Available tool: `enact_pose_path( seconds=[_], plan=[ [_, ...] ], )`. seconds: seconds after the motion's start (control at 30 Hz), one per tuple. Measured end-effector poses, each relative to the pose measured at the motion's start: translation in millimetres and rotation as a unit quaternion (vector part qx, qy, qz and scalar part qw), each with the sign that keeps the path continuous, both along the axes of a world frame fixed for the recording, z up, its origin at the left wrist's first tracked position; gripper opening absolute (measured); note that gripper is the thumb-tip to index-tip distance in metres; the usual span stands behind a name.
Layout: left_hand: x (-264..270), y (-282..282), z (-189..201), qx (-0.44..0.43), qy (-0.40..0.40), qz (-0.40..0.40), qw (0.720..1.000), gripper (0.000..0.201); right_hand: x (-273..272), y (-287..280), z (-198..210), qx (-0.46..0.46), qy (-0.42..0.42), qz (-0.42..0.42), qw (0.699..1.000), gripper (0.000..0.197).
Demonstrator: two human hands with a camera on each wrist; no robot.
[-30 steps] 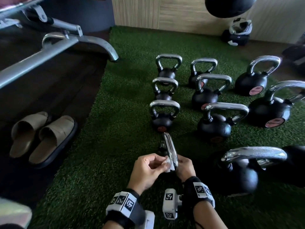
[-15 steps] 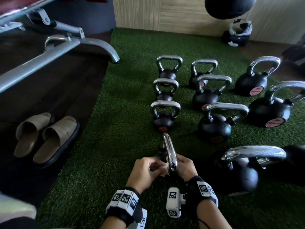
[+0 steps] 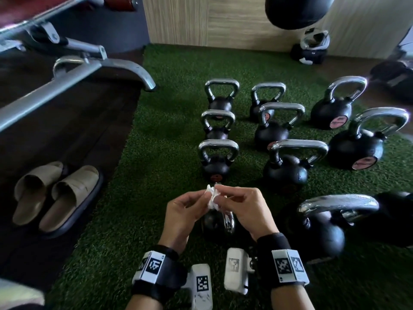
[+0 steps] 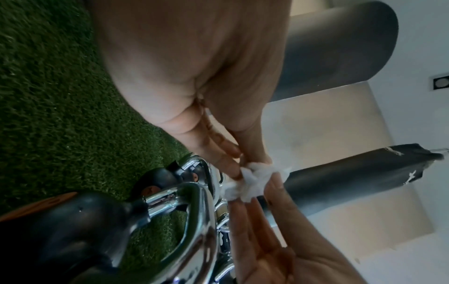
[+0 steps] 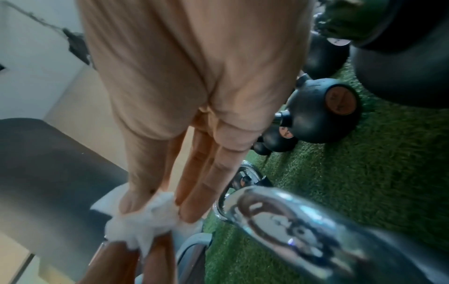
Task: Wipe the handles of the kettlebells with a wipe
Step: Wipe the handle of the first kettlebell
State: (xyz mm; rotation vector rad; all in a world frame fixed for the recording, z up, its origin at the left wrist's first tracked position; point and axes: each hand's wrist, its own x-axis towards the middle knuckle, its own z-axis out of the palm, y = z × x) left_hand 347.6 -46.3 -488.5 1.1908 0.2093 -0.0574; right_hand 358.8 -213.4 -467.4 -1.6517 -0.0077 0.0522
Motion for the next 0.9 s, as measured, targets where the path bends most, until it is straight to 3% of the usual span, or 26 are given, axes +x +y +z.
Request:
enact_pose_path(
  seconds=[0.17,0.3,0.37,0.43,0.47,0.53,0.57,0.63,0.7,0.77,0.9],
  plan=[
    [5.6,-2.1,17.2,0.067,-0.021,-0.046,0.996,0.021,-0.6,0.1,1.3,0.048,-0.008,-0.027,0.998,0.03],
    [17.6,3.5,10.5,0.145,-0.024,-0.121,0.982,0.022,8.7,-6.7,-5.0,0.018,-0.018,-0.102,0.994,0.018],
    [23.9,13.8,-14.6,0.284,0.005,-0.144,0.948,0.045,14.1,-14.1,-11.5,0.026,-0.008,-0.151,0.988,0.016],
    [22.3,18.9,-48.7,0.446,0.036,-0.213,0.869,0.084,17.4,-22.8,-16.5,0.031,0.004,-0.176,0.984,0.016],
    [18.1,14.1,-65.0,0.486,0.041,-0.253,0.835,0.11,18.3,-27.2,-19.9,0.03,0.009,-0.178,0.983,0.016],
    [6.4,-9.3,-87.1,0.506,0.041,-0.285,0.813,0.148,17.6,-34.1,-26.8,0.024,0.02,-0.177,0.984,0.016],
    [1.3,-24.0,-93.1,0.506,0.042,-0.268,0.819,0.152,17.0,-36.0,-30.3,0.019,0.027,-0.179,0.983,0.017],
    [-2.3,-45.3,-96.6,0.507,0.043,-0.193,0.839,0.142,16.3,-37.8,-38.0,0.012,0.04,-0.189,0.981,0.017],
    [0.4,-51.5,-95.4,0.537,0.014,-0.157,0.829,0.12,15.7,-38.7,-45.6,0.01,0.052,-0.2,0.978,0.018],
    [5.9,-46.1,-96.7,0.543,-0.027,-0.173,0.821,0.102,16.0,-39.5,-53.4,0.001,0.062,-0.21,0.976,0.021],
    [17.3,-17.8,-91.0,0.495,-0.065,-0.226,0.837,0.08,15.8,-35.0,-69.5,-0.035,0.078,-0.231,0.969,0.026]
  ],
)
